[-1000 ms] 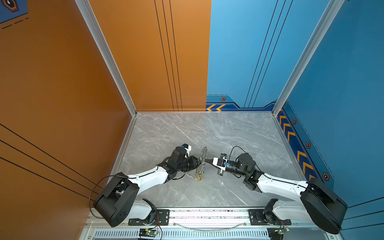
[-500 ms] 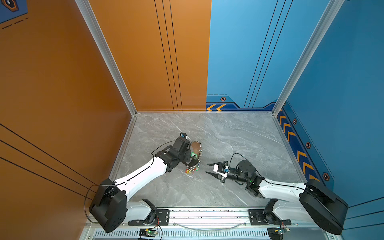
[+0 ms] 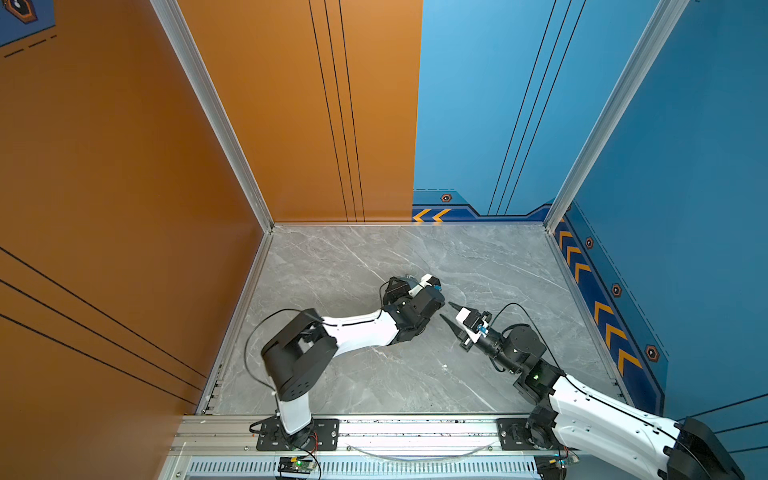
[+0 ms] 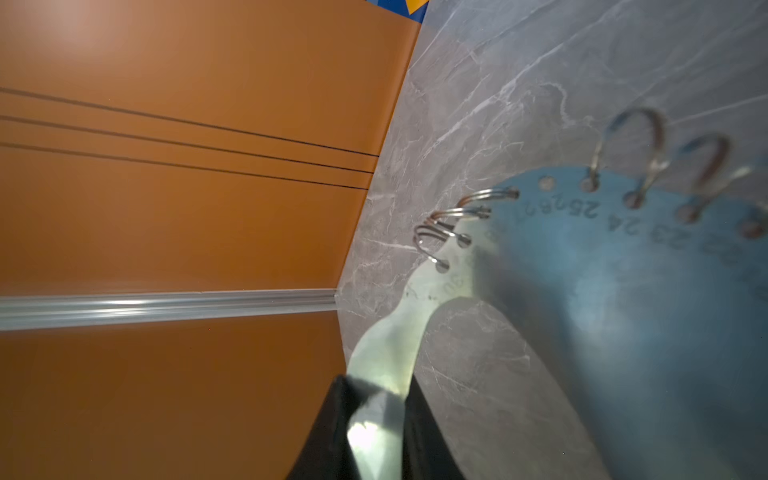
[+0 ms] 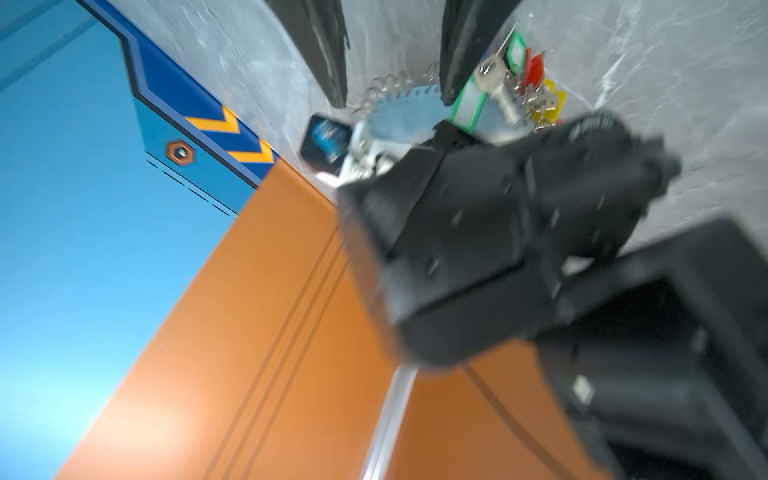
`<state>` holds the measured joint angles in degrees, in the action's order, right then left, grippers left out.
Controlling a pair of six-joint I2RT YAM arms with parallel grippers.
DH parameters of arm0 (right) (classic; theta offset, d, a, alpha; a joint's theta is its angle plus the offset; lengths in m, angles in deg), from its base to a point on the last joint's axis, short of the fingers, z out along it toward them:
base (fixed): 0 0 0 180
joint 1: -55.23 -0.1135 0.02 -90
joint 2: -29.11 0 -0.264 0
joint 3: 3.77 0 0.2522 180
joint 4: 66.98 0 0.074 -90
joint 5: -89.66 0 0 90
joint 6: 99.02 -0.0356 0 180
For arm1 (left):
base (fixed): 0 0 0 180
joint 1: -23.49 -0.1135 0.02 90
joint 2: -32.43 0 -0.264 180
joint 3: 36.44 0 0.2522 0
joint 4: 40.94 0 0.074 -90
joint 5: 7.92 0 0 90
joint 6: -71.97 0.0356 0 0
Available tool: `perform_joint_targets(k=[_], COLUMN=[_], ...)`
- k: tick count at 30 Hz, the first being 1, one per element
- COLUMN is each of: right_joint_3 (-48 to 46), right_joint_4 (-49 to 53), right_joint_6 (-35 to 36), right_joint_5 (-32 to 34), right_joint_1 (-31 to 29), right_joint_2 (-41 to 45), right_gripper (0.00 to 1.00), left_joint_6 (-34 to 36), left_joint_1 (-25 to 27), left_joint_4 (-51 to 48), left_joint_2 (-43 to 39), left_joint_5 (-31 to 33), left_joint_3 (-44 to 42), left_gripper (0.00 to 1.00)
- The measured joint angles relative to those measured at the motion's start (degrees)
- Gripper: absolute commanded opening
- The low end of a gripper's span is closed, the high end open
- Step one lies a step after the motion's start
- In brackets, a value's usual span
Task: Put the keys on the keyring
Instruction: 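Lower the steel board with hanging keys onto the table with the left gripper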
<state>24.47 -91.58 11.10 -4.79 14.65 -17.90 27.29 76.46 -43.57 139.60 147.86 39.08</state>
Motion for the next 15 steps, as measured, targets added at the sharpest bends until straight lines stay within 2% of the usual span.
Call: perform_joint_targets(k=[2,4,7,12,15], right_joint_3=[-1.03,-1.55,-1.66,-1.66,-1.66], right_joint_4=[0.42,1.03,1.40,1.40,1.38], right_joint_6=[-1.31,-2.27,-3.28,-4.15,-4.26], right_joint_5=[2.08,3.28,3.69,3.98,4.22], right_joint_1=[2.14,2.95,3.06,3.10,3.10], right_joint_2=[0.57,0.55,0.44,-0.39,-0.42], right_gripper=[0.37,0.37,0.38,0.38,0.38], left_joint_6=[9.81,15.63,20.68,24.02,21.31], left_joint_1=[-0.44,-0.68,-1.01,-1.40,-2.05], left_joint_4=[7.41,11.87,17.09,21.90,19.28], left_joint_2=[3.89,4.50,2.05,-3.28,-4.83], left_joint_5=[2.36,3.87,5.73,7.72,7.93], left_joint_3=[-0.70,-0.70,-0.20,1.31,2.99], left_gripper=[0.00,0.00,0.00,0.00,0.00])
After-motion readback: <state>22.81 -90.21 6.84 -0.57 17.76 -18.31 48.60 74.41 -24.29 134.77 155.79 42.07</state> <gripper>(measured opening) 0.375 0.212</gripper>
